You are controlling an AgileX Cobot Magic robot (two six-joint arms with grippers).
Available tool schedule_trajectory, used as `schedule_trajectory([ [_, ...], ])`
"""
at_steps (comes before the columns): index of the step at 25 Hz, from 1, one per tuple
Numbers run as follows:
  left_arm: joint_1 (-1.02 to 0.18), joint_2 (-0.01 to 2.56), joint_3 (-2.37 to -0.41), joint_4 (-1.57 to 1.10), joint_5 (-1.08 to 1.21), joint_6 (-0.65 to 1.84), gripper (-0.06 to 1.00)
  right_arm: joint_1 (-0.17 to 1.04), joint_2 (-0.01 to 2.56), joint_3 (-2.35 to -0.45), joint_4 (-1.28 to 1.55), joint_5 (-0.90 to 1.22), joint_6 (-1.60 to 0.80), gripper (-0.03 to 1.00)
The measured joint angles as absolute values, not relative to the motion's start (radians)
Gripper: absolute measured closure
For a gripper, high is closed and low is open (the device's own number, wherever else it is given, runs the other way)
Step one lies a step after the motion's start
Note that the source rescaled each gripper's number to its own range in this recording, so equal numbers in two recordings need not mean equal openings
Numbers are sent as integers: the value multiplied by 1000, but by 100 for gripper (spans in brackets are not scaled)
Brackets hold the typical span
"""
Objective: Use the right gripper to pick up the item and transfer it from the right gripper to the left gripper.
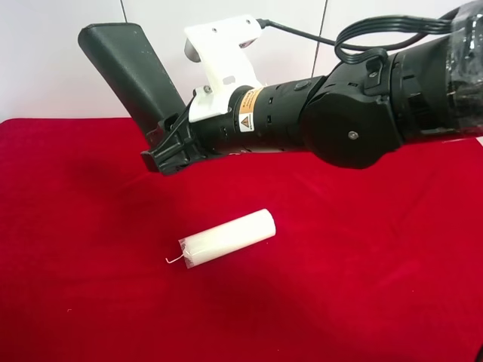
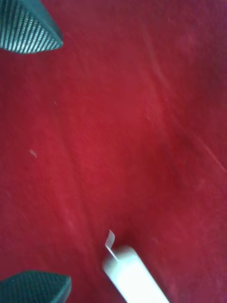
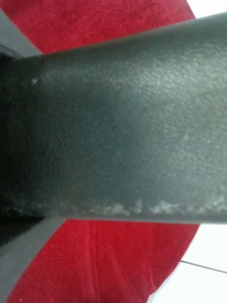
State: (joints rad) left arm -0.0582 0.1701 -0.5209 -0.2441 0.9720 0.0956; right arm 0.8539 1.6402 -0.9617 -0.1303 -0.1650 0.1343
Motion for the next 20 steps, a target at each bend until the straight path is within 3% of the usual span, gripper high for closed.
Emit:
schedule_trajectory([
  [12,-58,381,-522,-634,672,339,7,854,1640,-962,-130,-163,180,93],
  [20,-58,627,-522,-974,537,670,7,854,1640,-962,-130,-164,193,94],
])
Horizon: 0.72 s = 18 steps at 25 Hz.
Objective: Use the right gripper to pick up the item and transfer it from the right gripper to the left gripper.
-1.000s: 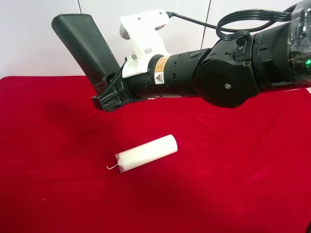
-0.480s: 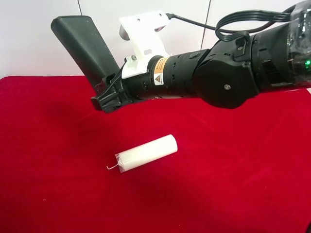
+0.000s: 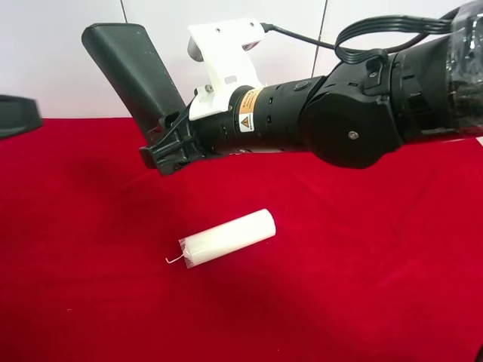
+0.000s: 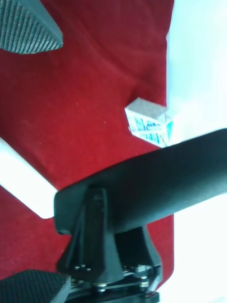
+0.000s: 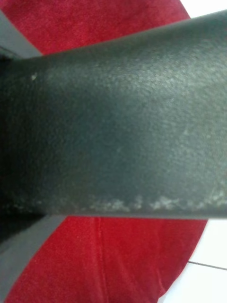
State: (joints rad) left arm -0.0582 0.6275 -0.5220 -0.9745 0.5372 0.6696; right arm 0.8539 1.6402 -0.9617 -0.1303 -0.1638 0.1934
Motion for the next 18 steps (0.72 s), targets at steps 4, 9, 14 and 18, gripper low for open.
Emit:
schedule_trajectory([
  [4,-58,745,-522,-1190,523,877,7,854,1640,-962,-130,-164,213,94],
  [9,-58,856,-522,-1460,538,1139,7,868,1640,-962,-130,-165,217,95],
  [14,-58,941,-522,-1644,587,1312,11,886,1640,-962,-130,-181,224,95],
  [18,-58,992,-522,-1715,623,1414,14,913,1640,-962,-130,-184,247,95],
])
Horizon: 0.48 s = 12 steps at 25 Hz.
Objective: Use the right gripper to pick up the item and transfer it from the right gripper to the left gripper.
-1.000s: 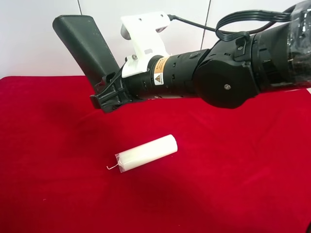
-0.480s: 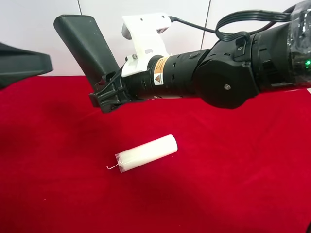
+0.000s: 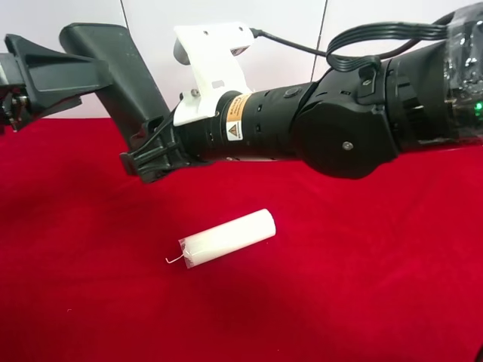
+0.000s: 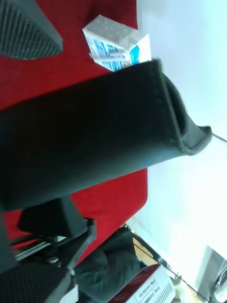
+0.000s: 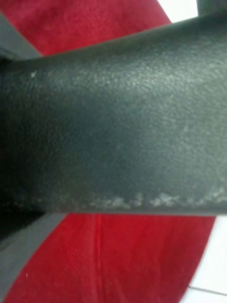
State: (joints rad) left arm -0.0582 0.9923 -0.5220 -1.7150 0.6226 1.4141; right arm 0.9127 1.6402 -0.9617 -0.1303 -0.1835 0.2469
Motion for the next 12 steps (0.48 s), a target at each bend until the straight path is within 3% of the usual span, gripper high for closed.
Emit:
schedule_trajectory([
  [12,-58,1025,-522,-1726,641,1490,15,1004,1640,-962,-130,-184,265,96],
])
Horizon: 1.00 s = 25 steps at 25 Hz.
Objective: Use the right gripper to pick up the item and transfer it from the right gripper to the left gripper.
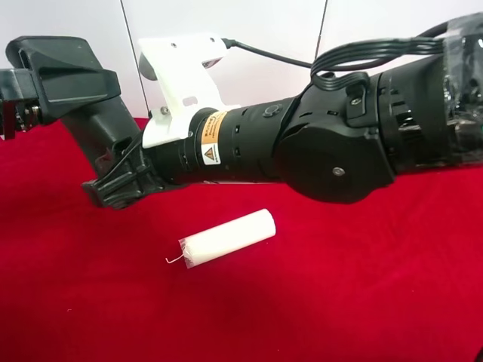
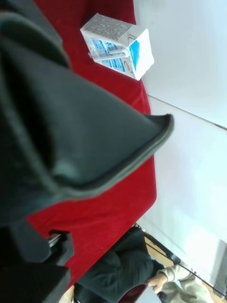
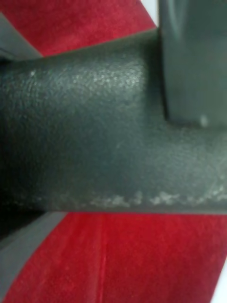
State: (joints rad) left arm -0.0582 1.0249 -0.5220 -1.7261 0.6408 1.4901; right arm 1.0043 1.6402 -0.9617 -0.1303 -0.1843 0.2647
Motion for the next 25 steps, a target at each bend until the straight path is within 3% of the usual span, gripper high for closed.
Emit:
schedule_trajectory([
  [3,-58,1025,-522,-1726,641,1490,15,1005,1640,-962,-130,-184,266,97],
  [6,-58,1025,-522,-1727,641,1490,25,1005,1640,-962,-130,-184,274,97],
  [9,-58,1025,-522,-1727,641,1490,49,1005,1640,-962,-130,-184,292,97],
  [12,-58,1025,-522,-1733,641,1490,84,1005,1640,-962,-130,-184,295,97],
  [13,-58,1025,-522,-1734,641,1490,90,1005,1640,-962,-130,-184,298,97],
  [25,-58,1025,-522,-1735,641,1490,90,1005,1640,-962,-130,-184,303,97],
])
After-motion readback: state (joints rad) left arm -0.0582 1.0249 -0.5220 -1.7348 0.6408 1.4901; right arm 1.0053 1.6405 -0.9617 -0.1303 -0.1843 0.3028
